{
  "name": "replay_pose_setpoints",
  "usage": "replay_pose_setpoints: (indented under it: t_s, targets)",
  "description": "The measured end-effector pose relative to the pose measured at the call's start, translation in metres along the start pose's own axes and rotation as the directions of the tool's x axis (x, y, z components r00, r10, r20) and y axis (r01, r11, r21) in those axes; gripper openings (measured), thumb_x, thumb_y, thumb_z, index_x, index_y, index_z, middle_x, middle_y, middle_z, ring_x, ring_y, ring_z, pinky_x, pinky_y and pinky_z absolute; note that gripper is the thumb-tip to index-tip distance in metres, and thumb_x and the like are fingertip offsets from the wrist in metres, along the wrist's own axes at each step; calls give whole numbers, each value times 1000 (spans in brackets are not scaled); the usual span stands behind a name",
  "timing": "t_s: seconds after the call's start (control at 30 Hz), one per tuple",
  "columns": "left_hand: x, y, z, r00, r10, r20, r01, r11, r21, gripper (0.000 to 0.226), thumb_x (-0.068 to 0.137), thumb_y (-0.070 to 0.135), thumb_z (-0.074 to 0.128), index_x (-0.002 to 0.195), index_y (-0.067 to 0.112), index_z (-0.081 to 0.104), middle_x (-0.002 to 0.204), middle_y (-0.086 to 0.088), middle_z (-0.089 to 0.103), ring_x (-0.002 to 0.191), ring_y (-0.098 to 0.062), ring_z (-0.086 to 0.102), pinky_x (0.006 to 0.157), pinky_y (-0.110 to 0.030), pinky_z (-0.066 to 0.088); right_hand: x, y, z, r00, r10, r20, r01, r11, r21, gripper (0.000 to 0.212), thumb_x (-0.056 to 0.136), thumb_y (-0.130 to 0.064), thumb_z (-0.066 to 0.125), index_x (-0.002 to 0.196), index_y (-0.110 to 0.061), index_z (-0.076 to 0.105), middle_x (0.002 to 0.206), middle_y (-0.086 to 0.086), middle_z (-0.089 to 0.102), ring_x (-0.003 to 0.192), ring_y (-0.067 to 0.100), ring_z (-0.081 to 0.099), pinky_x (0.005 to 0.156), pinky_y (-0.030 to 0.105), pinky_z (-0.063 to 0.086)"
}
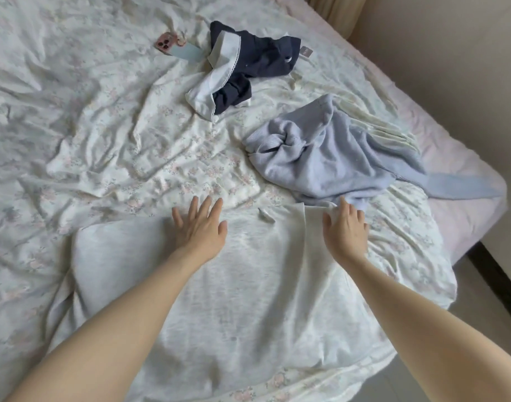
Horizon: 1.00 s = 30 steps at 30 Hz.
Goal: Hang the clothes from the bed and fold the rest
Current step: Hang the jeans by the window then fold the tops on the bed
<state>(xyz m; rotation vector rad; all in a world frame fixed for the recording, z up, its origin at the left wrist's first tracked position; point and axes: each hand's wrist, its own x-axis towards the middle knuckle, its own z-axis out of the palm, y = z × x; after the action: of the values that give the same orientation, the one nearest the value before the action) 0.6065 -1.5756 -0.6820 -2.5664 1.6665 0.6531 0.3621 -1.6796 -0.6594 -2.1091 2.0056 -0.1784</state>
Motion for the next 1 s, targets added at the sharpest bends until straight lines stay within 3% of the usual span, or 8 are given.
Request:
replay_pose_setpoints:
  t_s: [0.23,0.33,0.4,0.5,0.63,0.77,0.87,1.0]
  targets:
    - [40,24,1,992,68,105,-75,995,62,39,100,39,27,131,22,44,132,1,51,126,-21,39,109,-51,12,57,-5,4,986,-32,163,71,968,-240,27,90,-28,43,99,-11,62,110,11,63,112,27,45,89,39,28]
    - [36,23,7,994,100,-37,-99,995,15,27,101,31,29,103,18,53,110,1,61,104,-20,53,96,-39,25,58,4,-1,996,24,81,-15,994,-110,20,89,-21,41,93,-8,56,105,13,63,106,29,50,89,41,27]
    - [30,16,7,985,84,-152,-90,995,-31,24,101,29,33,94,18,54,99,2,63,92,-20,55,85,-34,24,63,19,-10,978,202,47,-203,979,5,15,89,-20,41,95,-10,51,109,15,62,108,31,52,92,42,27]
    - [23,9,7,979,73,-191,-80,996,-29,24,100,30,37,95,19,59,99,4,62,93,-18,55,83,-32,23,61,36,-16,921,382,73,-389,908,155,21,93,-24,43,100,-7,52,114,18,60,111,34,53,90,40,35]
    - [22,23,1,993,-23,-118,15,997,-72,30,100,33,35,104,17,59,111,2,55,104,-22,51,93,-37,28,44,37,-10,926,361,113,-372,816,443,21,94,-19,47,95,-2,59,98,17,64,97,33,57,71,30,33]
    - [15,28,0,986,-6,-165,-11,995,-101,25,100,25,34,99,14,56,106,0,61,97,-23,53,88,-35,29,29,45,-21,976,218,13,-201,870,450,18,92,-18,52,100,-4,60,103,15,61,96,29,56,78,35,41]
    - [5,23,-2,970,44,-240,-72,991,-113,20,98,21,39,92,12,57,94,-2,65,86,-24,54,79,-33,28,35,36,-29,992,-116,-41,122,970,208,29,90,-16,54,118,-10,59,122,9,56,116,28,48,95,43,37]
    - [-3,18,-9,956,113,-271,-145,984,-102,18,96,15,45,87,10,59,85,-3,65,80,-26,56,82,-34,31,51,-1,-27,815,-466,345,495,869,7,42,93,-28,45,136,-26,45,139,-4,47,134,14,32,111,45,16]
